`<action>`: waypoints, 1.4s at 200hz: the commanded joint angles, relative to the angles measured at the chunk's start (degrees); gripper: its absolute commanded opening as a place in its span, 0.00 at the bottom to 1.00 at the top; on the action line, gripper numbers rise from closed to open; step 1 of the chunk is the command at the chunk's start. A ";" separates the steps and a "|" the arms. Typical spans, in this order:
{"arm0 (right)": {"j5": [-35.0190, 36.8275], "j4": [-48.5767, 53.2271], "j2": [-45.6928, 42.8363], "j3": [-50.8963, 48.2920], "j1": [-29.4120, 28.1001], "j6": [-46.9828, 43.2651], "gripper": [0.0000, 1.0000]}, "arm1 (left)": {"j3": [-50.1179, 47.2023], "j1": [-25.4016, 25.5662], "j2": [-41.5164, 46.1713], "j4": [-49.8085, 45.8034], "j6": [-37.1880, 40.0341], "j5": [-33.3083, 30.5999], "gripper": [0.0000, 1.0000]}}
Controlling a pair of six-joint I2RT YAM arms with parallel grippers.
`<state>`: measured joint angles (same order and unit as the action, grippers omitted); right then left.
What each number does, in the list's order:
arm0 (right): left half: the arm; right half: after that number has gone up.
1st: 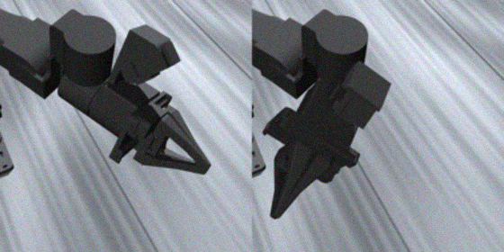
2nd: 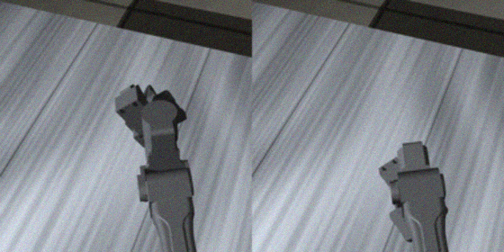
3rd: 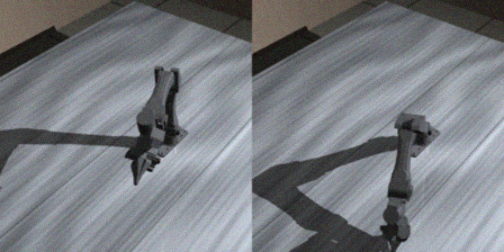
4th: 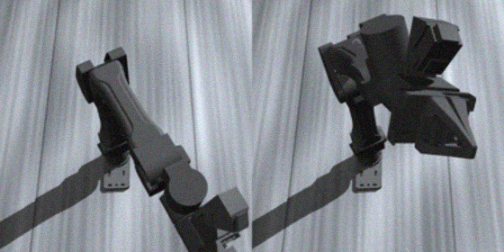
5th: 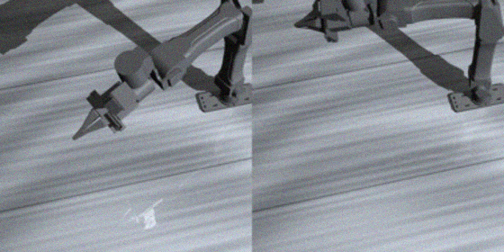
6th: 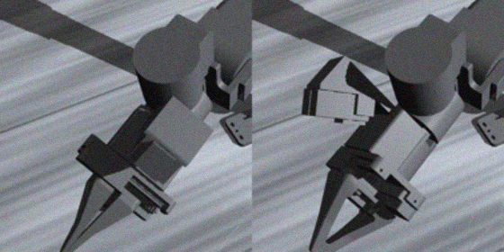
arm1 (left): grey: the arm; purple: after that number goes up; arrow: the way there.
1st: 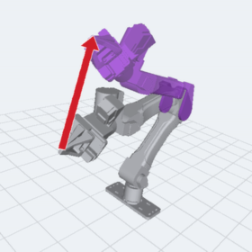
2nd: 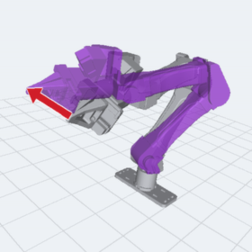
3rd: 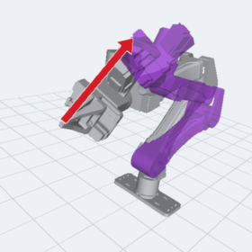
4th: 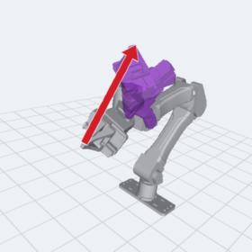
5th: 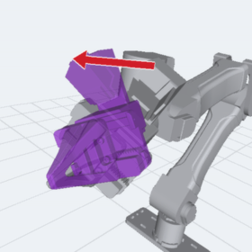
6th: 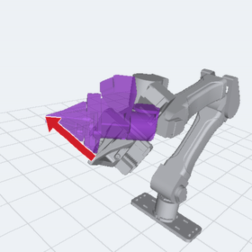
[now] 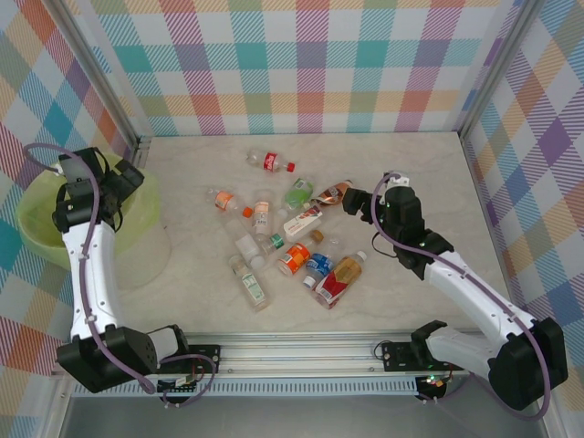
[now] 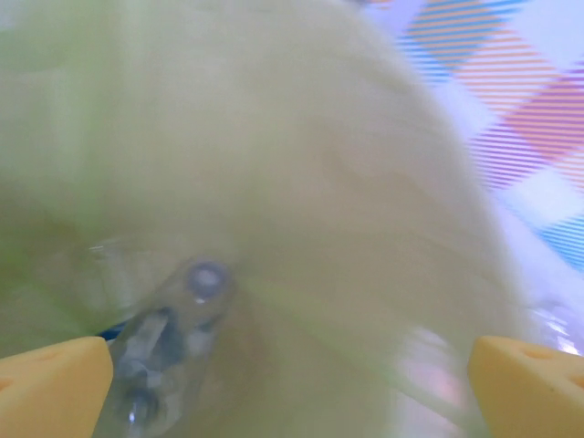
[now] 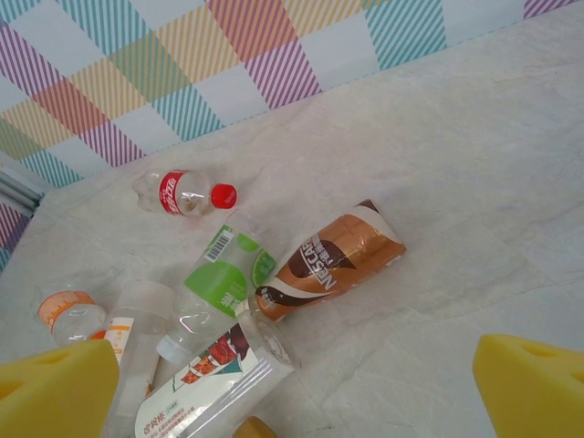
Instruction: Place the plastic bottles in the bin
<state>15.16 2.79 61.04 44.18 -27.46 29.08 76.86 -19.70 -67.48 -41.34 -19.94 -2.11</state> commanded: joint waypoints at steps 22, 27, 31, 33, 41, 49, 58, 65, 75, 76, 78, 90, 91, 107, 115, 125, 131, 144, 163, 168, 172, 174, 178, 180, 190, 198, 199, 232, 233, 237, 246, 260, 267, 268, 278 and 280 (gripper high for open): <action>-2.09 5.84 0.02 -0.97 -0.13 -2.18 1.00 | 0.58 1.97 5.60 6.49 -1.63 20.11 1.00; -2.63 6.48 0.29 -0.88 -0.19 -2.44 1.00 | 0.90 2.65 5.80 6.33 -1.36 20.36 1.00; -3.01 6.98 0.44 -0.77 -0.14 -2.54 1.00 | 1.19 2.74 5.93 6.13 -1.28 20.32 1.00; -3.24 7.15 0.52 -0.77 -0.14 -2.60 1.00 | 1.41 4.06 6.06 5.91 -1.18 20.26 1.00; -4.16 7.77 0.81 -0.69 -0.13 -2.90 1.00 | 2.00 5.75 6.30 5.13 -0.65 20.21 1.00; -5.23 8.24 1.14 -0.63 -0.13 -3.06 1.00 | 2.63 7.14 6.40 4.36 -0.08 20.21 1.00; -6.30 8.60 1.44 -0.68 -0.14 -3.22 1.00 | 3.46 8.56 6.53 3.11 0.31 19.96 1.00; -7.40 8.88 1.75 -0.68 -0.13 -3.32 1.00 | 4.25 9.74 6.53 2.02 0.66 20.35 1.00; -9.43 9.25 2.26 -0.77 -0.13 -3.59 1.00 | 4.65 11.83 6.57 1.20 0.78 21.75 1.00; -9.61 9.29 2.30 -0.77 -0.13 -3.59 1.00 | 4.63 11.94 6.62 1.19 0.69 21.95 1.00; -9.97 9.44 2.43 -0.77 -0.13 -3.66 1.00 | 4.53 12.42 6.67 1.16 0.70 22.43 1.00; -11.36 11.04 3.26 -0.77 -0.16 -3.25 1.00 | 3.28 16.58 6.84 1.92 0.39 25.47 1.00; -11.37 11.25 3.28 -0.77 -0.15 -3.07 1.00 | 3.11 17.00 6.84 1.99 0.37 25.61 1.00; -9.93 15.10 4.38 -0.51 -0.13 0.12 1.00 | -0.06 23.15 7.02 3.09 -1.27 25.68 1.00; -8.03 18.37 4.95 -0.18 -0.16 3.25 1.00 | -2.01 26.29 7.28 3.80 -2.30 24.44 1.00; -6.92 23.20 5.74 0.68 -0.20 6.05 1.00 | -4.57 29.49 7.58 4.43 -3.08 21.97 1.00; -6.95 25.76 6.24 1.19 -0.14 7.29 1.00 | -6.05 31.25 7.91 5.02 -3.67 20.69 1.00; -7.70 30.16 6.94 1.67 -0.13 11.38 1.00 | -10.18 33.28 8.64 7.37 -5.10 19.50 1.00; -12.38 32.77 7.40 0.38 -0.20 17.57 1.00 | -16.04 33.90 8.95 12.56 -8.93 21.16 1.00; -13.74 32.90 7.35 -0.14 -0.21 19.44 1.00 | -17.23 33.98 8.93 13.91 -9.88 21.38 1.00; -14.90 32.91 7.34 -0.72 -0.22 20.89 1.00 | -18.06 34.03 8.93 14.95 -10.45 21.70 1.00; -15.42 32.81 7.34 -0.93 -0.22 21.60 1.00 | -18.46 34.07 8.90 15.36 -10.75 21.84 1.00; -16.42 32.58 7.33 -1.37 -0.24 22.96 1.00 | -19.22 34.12 8.92 16.41 -11.19 22.03 1.00; -16.77 32.55 7.27 -1.69 -0.29 23.61 1.00 | -19.58 34.18 8.99 16.87 -11.37 22.10 1.00; -18.35 32.07 7.24 -2.60 -0.35 26.08 1.00 | -20.80 34.29 9.07 18.44 -11.90 21.78 1.00; -19.57 30.76 7.18 -3.39 -0.49 26.87 0.99 | -21.64 34.38 9.28 19.23 -11.88 21.22 1.00; -19.74 30.55 7.22 -3.53 -0.49 26.93 0.99 | -21.74 34.38 9.29 19.34 -11.92 21.16 1.00; -23.10 26.45 10.68 -4.26 -0.74 28.69 0.96 | -23.85 34.56 9.62 22.35 -11.30 20.92 1.00; -23.13 26.47 10.81 -4.22 -0.74 28.81 0.96 | -23.90 34.65 9.64 22.35 -11.28 20.83 1.00; -23.15 26.43 11.49 -3.89 -0.95 28.88 0.95 | -24.09 34.65 9.62 22.46 -11.12 20.85 1.00; -22.63 26.62 12.83 -3.36 -1.58 29.32 0.95 | -24.51 34.71 9.69 22.53 -11.12 20.66 1.00; -21.13 26.04 14.53 -3.09 -2.95 29.89 0.93 | -25.15 34.73 10.20 22.60 -10.90 20.20 1.00; -20.61 25.67 15.34 -3.13 -3.42 30.17 0.93 | -25.63 34.85 10.54 22.57 -10.85 19.85 1.00; -20.47 25.64 15.47 -3.13 -3.49 30.21 0.93 | -25.67 34.83 10.58 22.60 -10.84 19.81 1.00; -19.16 25.78 16.67 -3.13 -4.05 30.99 0.92 | -26.26 34.87 11.13 22.71 -10.79 19.48 1.00; -18.82 25.76 16.90 -3.18 -4.15 31.16 0.91 | -26.31 34.83 11.27 22.77 -10.77 19.50 1.00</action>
<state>-5.32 29.28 75.66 40.07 -30.13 57.08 52.14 14.33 -58.30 -20.60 -30.65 18.39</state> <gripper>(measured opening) 0.926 0.999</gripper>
